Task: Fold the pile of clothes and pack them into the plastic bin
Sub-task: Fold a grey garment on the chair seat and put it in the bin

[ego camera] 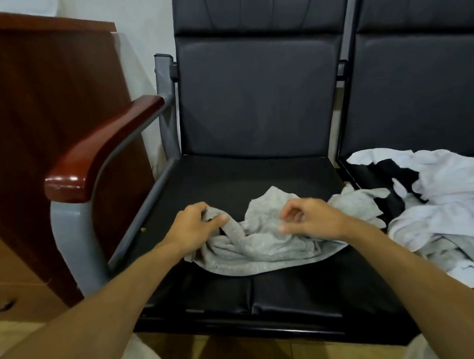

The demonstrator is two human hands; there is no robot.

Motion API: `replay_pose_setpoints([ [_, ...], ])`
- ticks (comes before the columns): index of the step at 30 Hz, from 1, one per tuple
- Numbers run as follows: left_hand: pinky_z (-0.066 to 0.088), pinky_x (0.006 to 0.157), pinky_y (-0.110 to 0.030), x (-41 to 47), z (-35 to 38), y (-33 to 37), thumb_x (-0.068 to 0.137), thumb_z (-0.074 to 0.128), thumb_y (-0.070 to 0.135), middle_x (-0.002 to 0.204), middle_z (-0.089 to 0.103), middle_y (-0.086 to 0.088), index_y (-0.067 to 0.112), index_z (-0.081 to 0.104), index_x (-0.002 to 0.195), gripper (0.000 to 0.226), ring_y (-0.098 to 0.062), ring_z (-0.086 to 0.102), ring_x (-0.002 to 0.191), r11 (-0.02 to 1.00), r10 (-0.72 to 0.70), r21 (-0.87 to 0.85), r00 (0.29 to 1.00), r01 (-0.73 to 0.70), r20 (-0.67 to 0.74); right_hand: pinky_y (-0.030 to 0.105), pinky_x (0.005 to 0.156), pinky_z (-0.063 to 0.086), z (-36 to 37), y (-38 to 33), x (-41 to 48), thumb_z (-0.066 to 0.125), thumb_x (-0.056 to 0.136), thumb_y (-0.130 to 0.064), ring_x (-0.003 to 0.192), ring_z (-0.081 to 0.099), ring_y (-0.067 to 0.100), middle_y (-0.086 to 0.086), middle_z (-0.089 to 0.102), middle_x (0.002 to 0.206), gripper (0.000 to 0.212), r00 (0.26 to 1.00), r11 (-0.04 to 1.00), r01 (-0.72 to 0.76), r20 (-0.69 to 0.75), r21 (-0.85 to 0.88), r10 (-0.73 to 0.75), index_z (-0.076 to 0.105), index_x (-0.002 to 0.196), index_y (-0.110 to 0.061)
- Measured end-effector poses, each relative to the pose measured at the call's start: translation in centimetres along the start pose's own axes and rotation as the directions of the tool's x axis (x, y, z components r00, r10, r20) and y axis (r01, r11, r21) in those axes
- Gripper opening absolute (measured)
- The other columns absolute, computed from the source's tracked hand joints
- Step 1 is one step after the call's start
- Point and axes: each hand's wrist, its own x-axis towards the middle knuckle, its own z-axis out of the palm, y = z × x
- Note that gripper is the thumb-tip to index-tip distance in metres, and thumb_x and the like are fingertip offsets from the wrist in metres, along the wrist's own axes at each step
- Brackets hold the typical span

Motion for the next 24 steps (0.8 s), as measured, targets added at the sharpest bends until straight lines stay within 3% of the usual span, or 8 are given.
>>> replay_pose_setpoints([
  [2, 0.048, 0.063, -0.027, -0.1, -0.1, -0.2, 0.088, 0.063, 0.043, 0.085, 0.068, -0.009, -0.001, 0.064, 0.089, 0.044, -0.019, 0.063, 0.078, 0.998, -0.047, -0.034, 0.999, 0.046, -0.024, 0.023, 0.090, 0.048, 0.3, 0.4, -0.6, 0.079, 0.075, -0.042, 0.099, 0.058, 0.005, -0.011, 0.059, 0.106, 0.032, 0.984, 0.982, 0.043, 0.178, -0.182, -0.010, 0.060, 0.098, -0.030],
  [6, 0.054, 0.077, -0.038, -0.1, -0.1, 0.0, 0.088, 0.059, 0.052, 0.083, 0.071, -0.012, -0.002, 0.067, 0.083, 0.055, -0.023, 0.068, 0.080, 0.945, -0.201, -0.267, 0.979, 0.189, -0.020, 0.016, 0.077, 0.041, 0.1, 0.7, -1.3, 0.070, 0.086, -0.029, 0.082, 0.052, 0.002, -0.012, 0.055, 0.087, 0.018, 0.988, 0.959, 0.090, 0.144, -0.269, -0.053, 0.056, 0.077, -0.032],
  [11, 0.055, 0.077, -0.038, -0.2, -0.6, 0.8, 0.090, 0.062, 0.041, 0.083, 0.072, -0.010, 0.001, 0.071, 0.086, 0.041, -0.025, 0.068, 0.081, 0.892, -0.267, -0.390, 0.963, 0.230, -0.042, 0.022, 0.060, 0.036, -1.0, 0.1, -1.2, 0.056, 0.095, -0.017, 0.052, 0.045, 0.000, -0.014, 0.051, 0.053, 0.018, 0.960, 0.991, 0.061, -0.279, 0.123, -0.024, 0.054, 0.078, -0.022],
  [13, 0.053, 0.073, -0.038, -0.1, -0.8, 0.5, 0.089, 0.065, 0.038, 0.082, 0.069, -0.009, 0.003, 0.069, 0.084, 0.035, -0.023, 0.065, 0.079, 0.941, -0.199, -0.289, 0.978, 0.174, -0.059, 0.026, 0.063, 0.041, -1.6, -0.3, -1.2, 0.056, 0.095, -0.020, 0.059, 0.050, 0.003, -0.010, 0.057, 0.061, 0.013, 0.916, 0.961, 0.064, -0.398, 0.268, 0.050, 0.059, 0.083, -0.019],
  [16, 0.047, 0.068, -0.026, -0.2, -0.8, 0.3, 0.090, 0.065, 0.033, 0.084, 0.066, -0.001, 0.016, 0.067, 0.085, 0.018, -0.015, 0.061, 0.081, 0.982, -0.080, -0.176, 0.995, 0.068, -0.062, 0.028, 0.073, 0.048, -2.7, -0.7, -1.6, 0.062, 0.091, -0.023, 0.079, 0.061, 0.011, -0.003, 0.067, 0.083, 0.012, 0.879, 0.915, 0.008, -0.439, 0.403, 0.185, 0.067, 0.082, -0.018],
  [20, 0.043, 0.067, -0.027, -0.8, -0.9, 0.9, 0.094, 0.058, 0.035, 0.076, 0.064, 0.000, 0.017, 0.066, 0.074, 0.028, -0.015, 0.060, 0.079, 0.987, -0.022, -0.159, 0.997, 0.010, -0.074, 0.024, 0.067, 0.048, -3.2, -1.1, -2.6, 0.067, 0.088, -0.023, 0.080, 0.062, 0.014, -0.001, 0.068, 0.081, 0.016, 0.885, 0.912, -0.105, -0.381, 0.396, 0.267, 0.071, 0.078, -0.011],
  [22, 0.048, 0.071, -0.035, -1.0, -0.9, 1.5, 0.095, 0.054, 0.043, 0.081, 0.067, -0.016, 0.000, 0.067, 0.081, 0.047, -0.023, 0.063, 0.080, 0.973, -0.061, -0.228, 0.996, 0.046, -0.062, 0.023, 0.066, 0.047, -3.6, -1.8, -3.5, 0.065, 0.089, -0.024, 0.075, 0.062, 0.013, 0.002, 0.068, 0.078, 0.023, 0.927, 0.880, -0.172, -0.228, 0.444, 0.297, 0.070, 0.076, -0.007],
  [24, 0.052, 0.077, -0.034, -1.4, -0.9, 2.2, 0.094, 0.052, 0.048, 0.089, 0.071, -0.018, -0.006, 0.067, 0.094, 0.056, -0.025, 0.068, 0.086, 0.945, -0.095, -0.316, 0.995, 0.083, -0.024, 0.023, 0.062, 0.045, -4.1, -2.6, -4.8, 0.062, 0.092, -0.027, 0.065, 0.059, 0.010, 0.000, 0.063, 0.070, 0.029, 0.963, 0.835, -0.226, -0.015, 0.502, 0.270, 0.063, 0.067, -0.011],
])
